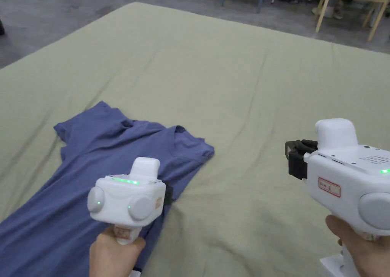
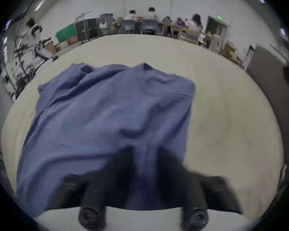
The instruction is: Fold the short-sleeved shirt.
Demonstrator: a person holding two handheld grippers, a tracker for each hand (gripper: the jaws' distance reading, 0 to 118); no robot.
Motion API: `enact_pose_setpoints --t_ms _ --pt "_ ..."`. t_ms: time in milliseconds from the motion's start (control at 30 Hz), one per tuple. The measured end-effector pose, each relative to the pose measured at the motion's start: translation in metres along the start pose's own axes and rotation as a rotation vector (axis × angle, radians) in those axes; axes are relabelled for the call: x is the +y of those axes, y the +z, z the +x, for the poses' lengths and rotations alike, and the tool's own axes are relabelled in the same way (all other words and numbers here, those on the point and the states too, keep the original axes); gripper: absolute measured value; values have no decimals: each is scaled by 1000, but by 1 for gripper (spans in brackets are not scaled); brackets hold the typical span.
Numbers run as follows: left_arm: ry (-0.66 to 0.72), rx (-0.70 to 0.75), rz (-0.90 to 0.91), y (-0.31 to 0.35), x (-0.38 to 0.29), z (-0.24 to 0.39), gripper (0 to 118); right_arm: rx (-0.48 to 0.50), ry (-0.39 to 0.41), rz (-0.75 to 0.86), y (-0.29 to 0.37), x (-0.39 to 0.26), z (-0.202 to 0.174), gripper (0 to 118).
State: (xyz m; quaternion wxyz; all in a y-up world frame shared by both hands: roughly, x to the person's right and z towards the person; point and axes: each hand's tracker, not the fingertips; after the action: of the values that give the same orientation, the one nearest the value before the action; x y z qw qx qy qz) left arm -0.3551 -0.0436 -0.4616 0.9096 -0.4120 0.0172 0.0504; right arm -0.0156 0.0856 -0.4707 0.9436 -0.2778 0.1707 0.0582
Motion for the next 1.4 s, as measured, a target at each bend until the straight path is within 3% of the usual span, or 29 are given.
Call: enact_pose_setpoints --t_ms 100,267,367,500,633,800,967,1100,1233,1367,1400 --pt "146 50 4 -1 15 -32 1 10 -48 5 8 -14 12 3" --pt "181 7 68 27 54 -17 2 -41 -81 24 43 -29 48 3" --pt "35 -18 156 59 87 32 2 -81 -155 54 80 -33 82 3" --pt "-107 -240 272 120 121 121 1 -206 -184 116 152 -36 127 3" --pt "-321 -443 278 170 129 230 2 -351 -188 183 236 -40 159 3" --pt "-527 -725 193 201 88 367 1 -548 -251 256 338 -55 202 3" --pt "-707 -926 46 199 9 498 1 -665 -279 237 395 -90 234 3" --pt "-907 -901 -119 173 -75 569 1 -705 -335 176 407 -128 257 3" --pt "-1185 -813 -224 150 -149 594 1 -709 -392 125 399 -161 273 3" --pt "-1483 -713 -169 146 -200 596 2 -687 -440 100 383 -183 282 3" --pt "-1504 -692 -113 145 -205 595 2 -679 -448 95 379 -187 281 3"
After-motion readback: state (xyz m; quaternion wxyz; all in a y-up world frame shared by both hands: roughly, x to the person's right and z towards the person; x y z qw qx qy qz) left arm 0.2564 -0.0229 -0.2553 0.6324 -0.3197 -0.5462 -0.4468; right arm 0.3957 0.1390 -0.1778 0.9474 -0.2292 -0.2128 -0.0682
